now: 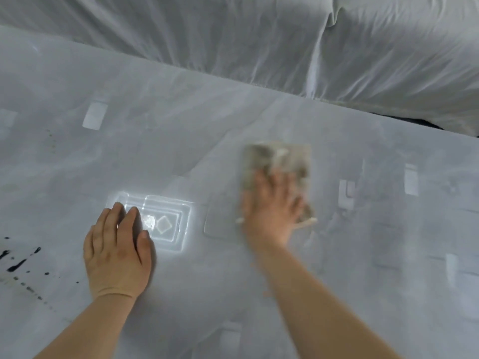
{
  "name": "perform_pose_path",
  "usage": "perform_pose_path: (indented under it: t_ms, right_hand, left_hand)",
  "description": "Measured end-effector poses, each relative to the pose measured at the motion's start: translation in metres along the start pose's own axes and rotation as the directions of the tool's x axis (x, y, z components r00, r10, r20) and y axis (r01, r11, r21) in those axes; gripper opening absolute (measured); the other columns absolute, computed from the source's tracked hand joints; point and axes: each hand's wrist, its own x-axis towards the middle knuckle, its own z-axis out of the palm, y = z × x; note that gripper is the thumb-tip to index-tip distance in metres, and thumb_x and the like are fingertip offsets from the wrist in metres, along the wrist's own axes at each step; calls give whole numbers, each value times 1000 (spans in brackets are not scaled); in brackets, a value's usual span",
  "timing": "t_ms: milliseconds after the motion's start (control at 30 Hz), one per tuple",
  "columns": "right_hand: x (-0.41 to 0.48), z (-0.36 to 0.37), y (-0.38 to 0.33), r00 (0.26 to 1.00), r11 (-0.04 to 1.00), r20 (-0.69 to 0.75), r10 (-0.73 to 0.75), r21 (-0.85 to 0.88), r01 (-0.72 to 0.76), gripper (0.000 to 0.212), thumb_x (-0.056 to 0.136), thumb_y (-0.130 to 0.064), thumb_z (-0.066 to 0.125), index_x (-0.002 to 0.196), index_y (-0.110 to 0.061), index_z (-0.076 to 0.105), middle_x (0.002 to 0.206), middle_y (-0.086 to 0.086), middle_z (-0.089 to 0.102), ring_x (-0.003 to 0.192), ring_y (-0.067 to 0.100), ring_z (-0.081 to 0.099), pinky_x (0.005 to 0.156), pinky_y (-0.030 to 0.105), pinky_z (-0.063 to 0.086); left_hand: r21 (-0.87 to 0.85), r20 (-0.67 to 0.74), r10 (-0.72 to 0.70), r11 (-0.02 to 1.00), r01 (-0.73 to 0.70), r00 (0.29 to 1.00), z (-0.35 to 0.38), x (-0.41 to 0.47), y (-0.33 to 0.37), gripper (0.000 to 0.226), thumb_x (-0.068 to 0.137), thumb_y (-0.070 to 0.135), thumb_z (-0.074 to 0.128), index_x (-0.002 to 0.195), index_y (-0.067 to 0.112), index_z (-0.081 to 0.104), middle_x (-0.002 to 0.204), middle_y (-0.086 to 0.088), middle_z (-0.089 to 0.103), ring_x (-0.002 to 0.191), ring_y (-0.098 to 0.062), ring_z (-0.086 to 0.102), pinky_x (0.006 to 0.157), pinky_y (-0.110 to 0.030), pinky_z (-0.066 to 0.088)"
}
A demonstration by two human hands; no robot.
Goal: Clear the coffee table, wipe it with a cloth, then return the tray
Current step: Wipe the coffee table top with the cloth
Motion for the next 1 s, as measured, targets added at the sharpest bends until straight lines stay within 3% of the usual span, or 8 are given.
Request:
perform_pose_path:
  t_ms: [200,333,467,567,700,800,900,1000]
  right_hand:
    - [-19,-16,12,811,809,163,-562,-98,580,41,77,-42,44,111,-31,64,125,0,62,117,26,56,89,52,47]
    - [27,-36,99,999,1000,35,-20,6,20,53,83,-40,38,133,-25,44,148,10,34,140,26,21,111,44,12]
    - [29,-19,67,938,936,-22,345,87,-342,50,90,-35,41,138,-27,33,155,3,17,142,23,6,112,47,-2]
    - [7,5,0,999,996,20,28,79,-29,50,87,-32,48,136,-27,38,153,5,23,142,26,12,111,50,-3]
    - [-18,10,-61,927,928,29,-373,0,373,45,71,-35,64,115,-28,61,131,5,57,123,31,50,97,63,32]
    - [4,11,-35,879,881,67,-473,42,471,46,81,-33,54,127,-28,51,145,4,41,136,29,32,110,59,11]
    - [21,1,1,998,997,6,-63,49,63,49,88,-34,47,136,-30,38,153,1,24,142,20,12,112,43,-4]
    - [9,2,-22,965,959,3,263,107,-261,51,90,-33,41,140,-30,29,156,0,12,143,21,2,112,47,-8]
  left_hand:
    - [-5,-14,5,1000,-5,1000,0,0,-2,62,79,35,23,122,1,49,136,-24,43,130,-39,32,106,-38,11]
    - [7,-15,8,1000,-8,1000,1,0,-3,62,79,36,21,123,1,48,137,-24,42,130,-39,32,105,-35,9]
    - [9,-11,-4,1000,4,1000,1,0,-2,62,79,35,22,123,1,48,137,-24,42,130,-39,32,106,-40,13]
    - [12,8,-6,1000,6,1000,0,0,-1,62,79,35,21,123,1,49,138,-23,43,131,-39,32,106,-43,16]
    - [-2,33,-12,1000,12,999,-2,1,-2,65,78,37,21,123,0,49,138,-23,42,131,-39,32,108,-42,15]
    - [14,59,-2,1000,1,998,-4,1,-3,66,77,37,19,126,2,47,140,-21,40,133,-36,31,109,-37,10]
    - [13,107,26,1000,-28,994,-4,3,-5,68,79,38,14,132,6,39,146,-15,32,138,-28,23,109,-28,0]
    - [-24,123,60,998,-57,991,-5,4,-10,64,81,37,15,138,13,27,152,-6,18,139,-13,4,107,-22,-13]
